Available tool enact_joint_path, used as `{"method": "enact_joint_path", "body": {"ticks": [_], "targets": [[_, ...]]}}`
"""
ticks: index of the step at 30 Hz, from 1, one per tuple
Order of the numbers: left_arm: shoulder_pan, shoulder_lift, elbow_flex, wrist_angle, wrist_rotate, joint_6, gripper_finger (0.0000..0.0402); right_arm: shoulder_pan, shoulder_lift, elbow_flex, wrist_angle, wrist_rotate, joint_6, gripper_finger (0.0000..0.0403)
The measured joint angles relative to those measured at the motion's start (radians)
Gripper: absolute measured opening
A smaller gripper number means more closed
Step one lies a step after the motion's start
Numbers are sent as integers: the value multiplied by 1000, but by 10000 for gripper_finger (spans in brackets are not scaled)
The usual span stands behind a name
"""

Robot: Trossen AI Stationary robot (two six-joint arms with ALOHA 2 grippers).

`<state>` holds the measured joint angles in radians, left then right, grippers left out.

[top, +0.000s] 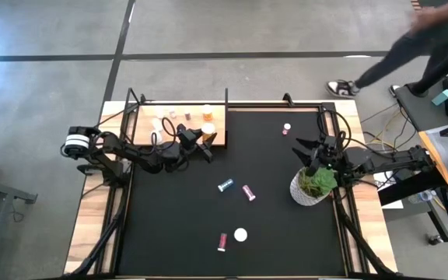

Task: Pick and place medicine bottles onto shelf by color
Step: Put the right orange pill bottle into the shelf

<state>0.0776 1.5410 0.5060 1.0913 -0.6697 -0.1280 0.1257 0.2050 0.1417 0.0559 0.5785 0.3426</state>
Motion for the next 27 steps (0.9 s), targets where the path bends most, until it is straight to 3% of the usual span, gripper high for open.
{"method": "enact_joint_path", "body": {"ticks": [10,16,27], "targets": [[0,-1,-6,-2,-1,-4,164,0,1,0,0,0,-2,240],[0,-1,-30,-11,-69,-84,164,0,1,0,1,-1,-2,240],[-3,0,-74,-9,-73,-155,164,0,0,-1,1,-1,-2,240]]}}
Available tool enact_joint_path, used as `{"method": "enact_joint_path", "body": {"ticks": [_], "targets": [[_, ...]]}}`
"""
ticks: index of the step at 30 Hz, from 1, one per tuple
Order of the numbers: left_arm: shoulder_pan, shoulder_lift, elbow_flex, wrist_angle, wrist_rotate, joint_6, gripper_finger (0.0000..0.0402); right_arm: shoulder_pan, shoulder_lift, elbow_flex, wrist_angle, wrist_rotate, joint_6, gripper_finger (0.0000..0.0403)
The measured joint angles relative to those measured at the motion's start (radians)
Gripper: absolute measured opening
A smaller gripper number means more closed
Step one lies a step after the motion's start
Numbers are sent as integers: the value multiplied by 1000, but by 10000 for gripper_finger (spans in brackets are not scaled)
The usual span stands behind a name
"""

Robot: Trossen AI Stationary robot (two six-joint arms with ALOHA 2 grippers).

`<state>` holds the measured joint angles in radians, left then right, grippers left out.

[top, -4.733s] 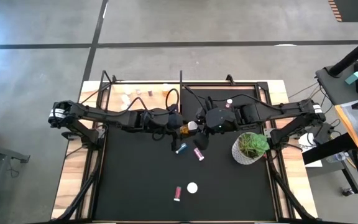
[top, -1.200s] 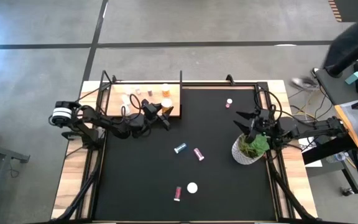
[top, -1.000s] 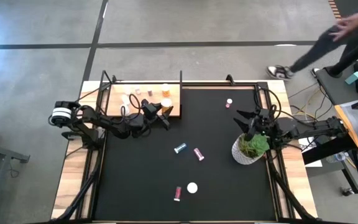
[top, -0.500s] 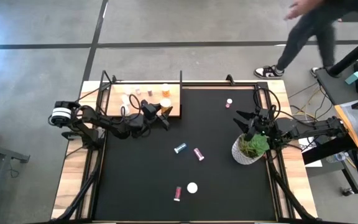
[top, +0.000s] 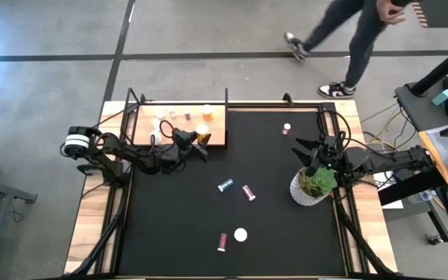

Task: Pick and place medicine bottles onto shelf by color
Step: Put the right orange pill bottle into the shelf

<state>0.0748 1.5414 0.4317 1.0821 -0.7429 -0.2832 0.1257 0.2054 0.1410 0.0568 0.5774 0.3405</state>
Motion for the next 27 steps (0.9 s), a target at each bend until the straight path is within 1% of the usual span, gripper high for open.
{"method": "enact_joint_path", "body": {"ticks": [7,12,18,22,24,27], "targets": [[-3,1,-43,-3,0,0,164,0,0,0,0,0,0,240],[-3,61,-45,31,-13,-2,164,0,0,0,0,0,0,240],[2,184,-43,180,-30,0,164,0,0,0,0,0,0,240],[11,299,-41,303,-33,5,164,0,0,0,0,0,0,240],[11,350,-35,378,-41,34,164,0,0,0,0,0,0,240],[11,413,-21,425,-64,117,164,0,0,0,0,0,0,240]]}}
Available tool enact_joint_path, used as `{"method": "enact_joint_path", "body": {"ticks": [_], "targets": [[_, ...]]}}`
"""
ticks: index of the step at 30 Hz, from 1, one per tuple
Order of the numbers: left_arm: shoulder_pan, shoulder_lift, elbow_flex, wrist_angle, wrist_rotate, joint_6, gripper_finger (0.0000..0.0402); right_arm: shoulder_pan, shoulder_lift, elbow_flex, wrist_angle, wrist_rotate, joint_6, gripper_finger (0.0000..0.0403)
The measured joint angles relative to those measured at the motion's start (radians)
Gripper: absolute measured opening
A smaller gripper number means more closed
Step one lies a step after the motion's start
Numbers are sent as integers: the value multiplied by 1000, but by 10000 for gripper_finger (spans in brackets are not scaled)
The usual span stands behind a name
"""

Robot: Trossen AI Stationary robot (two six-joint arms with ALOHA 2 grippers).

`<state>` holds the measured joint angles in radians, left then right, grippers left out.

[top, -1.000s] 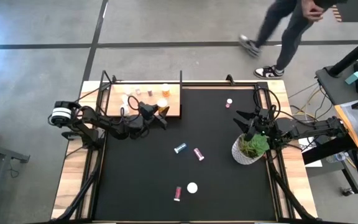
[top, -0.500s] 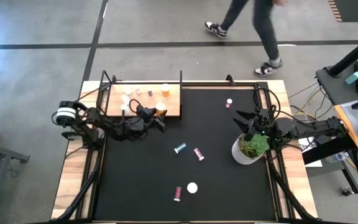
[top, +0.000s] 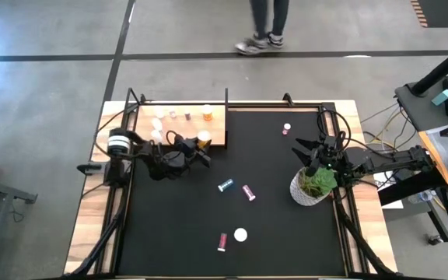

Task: Pick and place medicine bottles onto shelf by color
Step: Put the right orange pill bottle into the shelf

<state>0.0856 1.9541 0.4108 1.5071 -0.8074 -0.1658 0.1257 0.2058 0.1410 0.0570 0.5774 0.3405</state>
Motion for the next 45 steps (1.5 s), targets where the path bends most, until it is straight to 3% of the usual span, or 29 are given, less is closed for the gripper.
{"method": "enact_joint_path", "body": {"ticks": [18,34,45], "targets": [[108,36,107,-48,-31,34,164,0,0,0,0,0,0,240],[116,34,121,-196,-33,-122,164,0,0,0,0,0,0,240],[117,33,122,-209,-35,-117,165,0,0,0,0,0,0,240]]}}
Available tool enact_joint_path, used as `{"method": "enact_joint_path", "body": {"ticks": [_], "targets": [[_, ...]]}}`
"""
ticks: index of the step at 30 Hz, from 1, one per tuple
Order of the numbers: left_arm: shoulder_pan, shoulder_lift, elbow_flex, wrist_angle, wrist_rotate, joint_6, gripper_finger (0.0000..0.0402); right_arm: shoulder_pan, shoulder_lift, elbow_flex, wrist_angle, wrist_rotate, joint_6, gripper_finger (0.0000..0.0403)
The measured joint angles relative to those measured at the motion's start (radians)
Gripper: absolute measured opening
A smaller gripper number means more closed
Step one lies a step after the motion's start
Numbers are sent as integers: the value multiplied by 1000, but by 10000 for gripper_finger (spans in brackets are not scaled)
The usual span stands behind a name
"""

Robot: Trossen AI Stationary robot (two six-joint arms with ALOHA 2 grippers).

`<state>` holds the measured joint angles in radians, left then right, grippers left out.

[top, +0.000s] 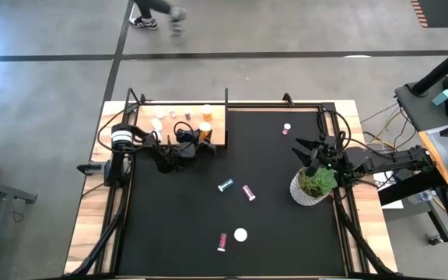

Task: Pick and place medicine bottles onto shelf by color
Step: Put the right orange pill bottle into the shelf

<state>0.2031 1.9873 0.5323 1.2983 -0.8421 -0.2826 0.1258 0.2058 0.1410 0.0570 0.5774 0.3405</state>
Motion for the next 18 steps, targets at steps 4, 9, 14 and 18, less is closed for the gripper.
{"method": "enact_joint_path", "body": {"ticks": [4,9,14,18], "targets": [[0,0,0,-1,0,-1,166,0,0,0,0,0,0,240],[0,1,-3,-19,-1,4,179,0,0,0,0,0,0,240],[0,3,-3,-15,-4,0,182,0,0,0,0,0,0,240],[2,2,-3,-8,-15,-38,183,0,0,0,0,0,0,240]]}}
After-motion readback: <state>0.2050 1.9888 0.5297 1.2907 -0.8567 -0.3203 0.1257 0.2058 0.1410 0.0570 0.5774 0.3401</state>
